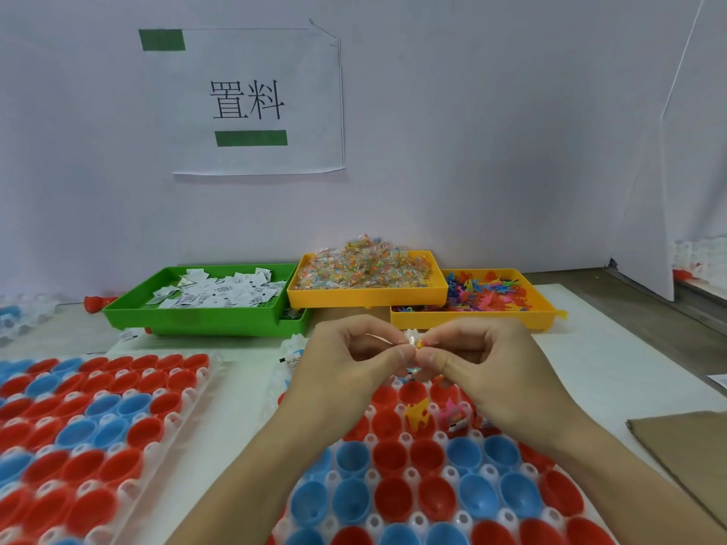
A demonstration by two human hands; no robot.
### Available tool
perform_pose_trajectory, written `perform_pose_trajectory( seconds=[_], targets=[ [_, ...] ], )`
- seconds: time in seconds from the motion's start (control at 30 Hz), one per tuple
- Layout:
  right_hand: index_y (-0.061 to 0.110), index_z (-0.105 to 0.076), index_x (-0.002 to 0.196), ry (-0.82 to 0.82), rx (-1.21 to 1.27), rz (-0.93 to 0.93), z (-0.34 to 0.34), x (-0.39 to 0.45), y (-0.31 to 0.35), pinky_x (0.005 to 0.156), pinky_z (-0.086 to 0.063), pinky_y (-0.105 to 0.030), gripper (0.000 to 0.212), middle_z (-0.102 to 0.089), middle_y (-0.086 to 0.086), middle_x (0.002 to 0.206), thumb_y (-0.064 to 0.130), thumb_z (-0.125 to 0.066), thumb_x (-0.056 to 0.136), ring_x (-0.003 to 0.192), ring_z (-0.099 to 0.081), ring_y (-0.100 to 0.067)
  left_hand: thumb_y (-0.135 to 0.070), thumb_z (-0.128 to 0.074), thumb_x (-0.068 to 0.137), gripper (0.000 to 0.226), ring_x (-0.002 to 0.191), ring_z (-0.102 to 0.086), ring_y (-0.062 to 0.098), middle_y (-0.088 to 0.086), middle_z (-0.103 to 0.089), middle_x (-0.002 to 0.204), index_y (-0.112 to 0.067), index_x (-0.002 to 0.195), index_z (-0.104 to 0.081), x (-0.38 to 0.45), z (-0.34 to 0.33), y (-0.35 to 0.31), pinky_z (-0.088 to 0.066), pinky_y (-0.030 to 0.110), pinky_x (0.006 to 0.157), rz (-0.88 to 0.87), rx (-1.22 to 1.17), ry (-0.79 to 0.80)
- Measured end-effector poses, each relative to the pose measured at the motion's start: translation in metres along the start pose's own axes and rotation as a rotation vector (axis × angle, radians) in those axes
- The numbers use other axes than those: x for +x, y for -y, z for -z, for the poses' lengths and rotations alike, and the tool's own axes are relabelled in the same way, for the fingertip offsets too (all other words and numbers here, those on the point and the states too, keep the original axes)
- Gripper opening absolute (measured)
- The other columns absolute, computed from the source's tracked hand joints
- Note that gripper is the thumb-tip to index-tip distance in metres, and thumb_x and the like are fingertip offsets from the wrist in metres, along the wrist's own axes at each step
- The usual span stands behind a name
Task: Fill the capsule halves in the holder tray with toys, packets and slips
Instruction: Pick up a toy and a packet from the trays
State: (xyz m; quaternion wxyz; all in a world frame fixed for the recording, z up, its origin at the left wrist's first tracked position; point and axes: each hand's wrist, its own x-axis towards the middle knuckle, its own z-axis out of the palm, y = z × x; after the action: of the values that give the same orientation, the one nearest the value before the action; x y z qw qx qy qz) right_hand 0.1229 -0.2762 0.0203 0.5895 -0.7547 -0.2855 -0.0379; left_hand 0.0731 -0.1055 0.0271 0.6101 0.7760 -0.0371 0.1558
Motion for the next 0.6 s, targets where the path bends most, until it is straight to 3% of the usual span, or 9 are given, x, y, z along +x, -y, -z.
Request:
perform_pose_trajectory(
  seconds=[0.13,0.47,0.6],
  targets=[
    [0.015,-0.078,0.092,0.016,-0.002,-0.019,0.0012,0.0007,0.0000,0.066,-0.056,-0.017,0.008,-0.077,0.004,0.081,0.012,-0.074,0.086,0.074,-0.075,-0.011,-0.010,-0.077,0.082,0.011,0.065,-0.070,0.013,0.004,-0.074,0.068,-0.017,0.076,-0.073,-0.0009,0.0010,-0.0018,-0.055,0.022,0.063,0.015,0.012,-0.029],
    [0.021,-0.077,0.088,-0.025,0.004,-0.057,-0.0056,-0.0048,0.0035,0.068,-0.060,-0.022,0.007,-0.076,0.004,0.072,0.014,-0.076,0.086,0.069,-0.075,-0.011,-0.010,-0.077,0.080,0.019,0.061,-0.065,0.002,-0.011,-0.069,0.063,-0.023,0.068,-0.071,-0.0043,-0.0029,-0.0062,-0.046,0.012,0.056,-0.181,0.382,-0.132],
    [0.021,-0.077,0.085,-0.063,-0.015,-0.077,-0.0056,-0.0040,0.0045,0.066,-0.061,-0.025,0.007,-0.076,0.004,0.073,0.014,-0.075,0.086,0.069,-0.075,-0.010,-0.013,-0.073,0.083,0.015,0.063,-0.064,0.002,-0.013,-0.070,0.063,-0.022,0.072,-0.077,-0.0063,-0.0036,-0.0092,-0.045,0.011,0.056,-0.253,0.443,-0.069]
  ],
)
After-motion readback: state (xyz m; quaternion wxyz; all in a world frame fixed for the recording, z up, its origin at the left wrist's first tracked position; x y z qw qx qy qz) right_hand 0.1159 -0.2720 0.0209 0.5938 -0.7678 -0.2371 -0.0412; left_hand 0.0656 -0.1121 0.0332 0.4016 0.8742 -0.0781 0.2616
